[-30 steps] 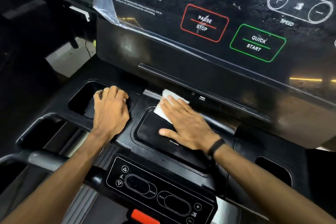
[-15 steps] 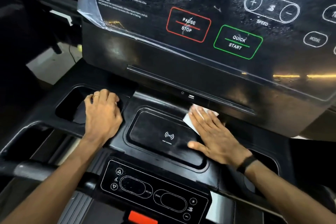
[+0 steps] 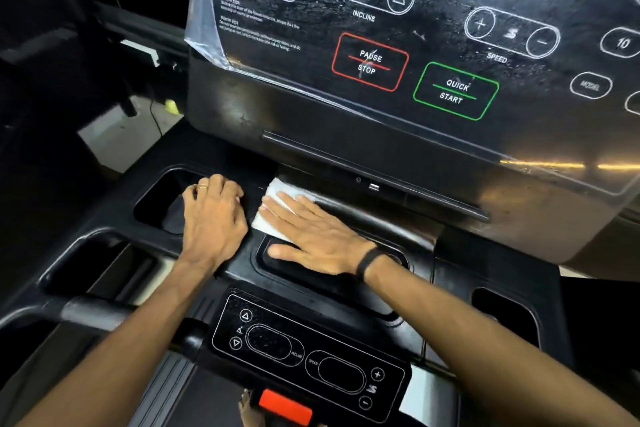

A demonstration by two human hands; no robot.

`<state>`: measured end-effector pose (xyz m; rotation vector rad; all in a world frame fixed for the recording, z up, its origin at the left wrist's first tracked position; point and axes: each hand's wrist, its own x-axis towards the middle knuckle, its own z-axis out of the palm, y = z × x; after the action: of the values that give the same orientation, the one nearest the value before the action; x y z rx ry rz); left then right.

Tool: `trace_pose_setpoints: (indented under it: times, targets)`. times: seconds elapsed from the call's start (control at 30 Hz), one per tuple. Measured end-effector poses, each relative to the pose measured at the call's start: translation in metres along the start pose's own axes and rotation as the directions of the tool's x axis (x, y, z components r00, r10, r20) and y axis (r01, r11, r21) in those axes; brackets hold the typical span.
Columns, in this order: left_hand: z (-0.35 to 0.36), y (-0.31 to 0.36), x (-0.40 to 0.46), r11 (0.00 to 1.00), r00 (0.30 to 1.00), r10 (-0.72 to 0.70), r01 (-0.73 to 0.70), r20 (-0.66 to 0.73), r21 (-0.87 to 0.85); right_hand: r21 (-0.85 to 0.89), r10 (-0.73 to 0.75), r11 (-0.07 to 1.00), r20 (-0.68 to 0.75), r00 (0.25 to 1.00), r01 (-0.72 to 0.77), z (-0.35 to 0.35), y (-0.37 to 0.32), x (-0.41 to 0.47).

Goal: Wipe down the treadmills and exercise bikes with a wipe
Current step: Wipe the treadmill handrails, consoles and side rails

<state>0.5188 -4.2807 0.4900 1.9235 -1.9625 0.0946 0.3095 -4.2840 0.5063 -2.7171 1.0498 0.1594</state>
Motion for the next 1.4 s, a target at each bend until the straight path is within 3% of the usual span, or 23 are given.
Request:
trace_pose_setpoints:
  times: [0.07, 0.23, 0.37, 0.47, 0.63, 0.8, 0.97, 1.07, 1.2, 1.23, 1.4]
  targets:
    - [0.000, -0.001, 0.000, 1.000, 1.000, 0.002, -0.002, 0.004, 0.002, -0.020, 0.012, 1.000, -0.035, 0.999, -0.013, 0.002, 0.017, -0.037]
    - [0.000, 0.001, 0.000, 1.000, 1.000, 0.019, -0.019, 0.005, 0.013, 0.050, 0.201, 0.979, -0.125, 0.972, -0.196, 0.017, 0.040, -0.141]
    - [0.002, 0.000, -0.001, 1.000, 1.000, 0.026, -0.026, -0.011, 0.007, 0.208, 0.393, 0.911, -0.170, 0.904, -0.357, 0.030, 0.024, -0.195]
    - [0.002, 0.000, -0.001, 1.000, 0.999, 0.030, -0.030, -0.013, -0.006, 0.212, 0.458, 0.882, -0.178, 0.871, -0.420, 0.037, -0.002, -0.204]
    - [0.000, 0.003, -0.002, 0.992, 0.992, 0.121, -0.122, -0.034, -0.042, 0.128, 0.380, 0.923, -0.139, 0.914, -0.364, 0.047, -0.018, -0.219]
    - [0.000, 0.003, 0.002, 0.974, 0.979, 0.204, -0.202, 0.011, -0.101, 0.219, 0.594, 0.801, -0.183, 0.783, -0.557, 0.044, 0.011, -0.201]
    - [-0.002, 0.004, 0.000, 0.979, 0.984, 0.177, -0.173, 0.031, -0.105, 0.083, 0.319, 0.946, -0.085, 0.944, -0.313, 0.047, -0.027, -0.232]
    - [-0.002, 0.005, 0.001, 0.980, 0.984, 0.173, -0.169, 0.031, -0.103, 0.093, 0.324, 0.945, -0.126, 0.938, -0.314, 0.042, -0.003, -0.217]
    - [-0.002, 0.004, 0.000, 0.980, 0.985, 0.169, -0.164, 0.035, -0.113, 0.169, 0.560, 0.828, -0.208, 0.802, -0.534, 0.041, 0.014, -0.172]
    - [-0.002, 0.004, 0.000, 0.980, 0.985, 0.170, -0.165, 0.036, -0.115, 0.157, 0.564, 0.826, -0.208, 0.799, -0.542, 0.042, 0.008, -0.170]
    - [-0.001, 0.002, -0.002, 0.983, 0.990, 0.144, -0.141, 0.011, -0.117, 0.155, 0.269, 0.955, -0.083, 0.960, -0.254, 0.044, -0.031, -0.225]
